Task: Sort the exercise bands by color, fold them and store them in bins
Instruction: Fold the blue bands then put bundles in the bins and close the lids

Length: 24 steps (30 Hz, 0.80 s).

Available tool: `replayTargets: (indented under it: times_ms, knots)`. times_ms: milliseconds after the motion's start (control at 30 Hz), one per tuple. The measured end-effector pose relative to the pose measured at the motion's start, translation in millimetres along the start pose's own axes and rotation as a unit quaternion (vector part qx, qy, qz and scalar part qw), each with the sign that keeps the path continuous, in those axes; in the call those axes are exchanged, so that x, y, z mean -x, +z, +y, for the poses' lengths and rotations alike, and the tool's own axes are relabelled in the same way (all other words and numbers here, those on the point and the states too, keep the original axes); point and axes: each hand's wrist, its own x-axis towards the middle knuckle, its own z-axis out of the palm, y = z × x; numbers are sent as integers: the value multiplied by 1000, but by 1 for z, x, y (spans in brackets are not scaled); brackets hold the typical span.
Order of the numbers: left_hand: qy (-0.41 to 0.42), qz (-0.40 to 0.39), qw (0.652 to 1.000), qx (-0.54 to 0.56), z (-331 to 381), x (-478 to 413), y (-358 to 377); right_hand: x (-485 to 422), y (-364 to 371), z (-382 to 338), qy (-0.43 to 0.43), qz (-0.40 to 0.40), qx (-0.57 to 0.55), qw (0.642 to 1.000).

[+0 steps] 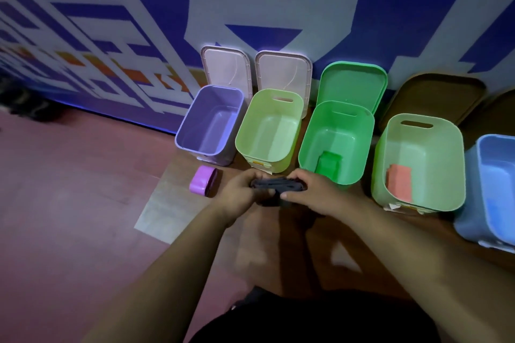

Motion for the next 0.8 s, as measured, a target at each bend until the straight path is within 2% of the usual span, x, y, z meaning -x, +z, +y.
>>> replayTargets:
  times_ms: [67, 200, 333, 367, 433, 500, 533, 700, 800]
  knots:
    - [1, 11, 999, 38, 2, 8, 8, -2, -13, -5, -2, -3, -12, 1000]
    - [2, 22, 996, 91, 0, 20, 13, -11, -25, -22, -28, -15, 46, 998]
    - [-13, 38, 996, 78, -4, 17, -15, -22, -31, -47, -63, 10, 110, 992]
    - [-15, 58, 997, 38, -7, 13, -27, -27, -33, -53, -71, 20, 116, 990]
    - [-13, 123, 986, -116, -16, 5, -53, -38, -39, -61, -86, 44, 120, 988]
    - [-12, 181, 941, -285, -26, -4, -78, -55, -43, -67, -94, 77, 134, 984]
    - [-7, 193, 922, -335, -32, -9, -89, -65, -44, -69, -94, 95, 147, 980]
    - [6, 120, 896, -428, -58, -29, -136, -120, -36, -78, -62, 138, 238, 959]
    - [47, 107, 879, -463, -70, -40, -157, -151, -24, -79, -16, 93, 281, 955]
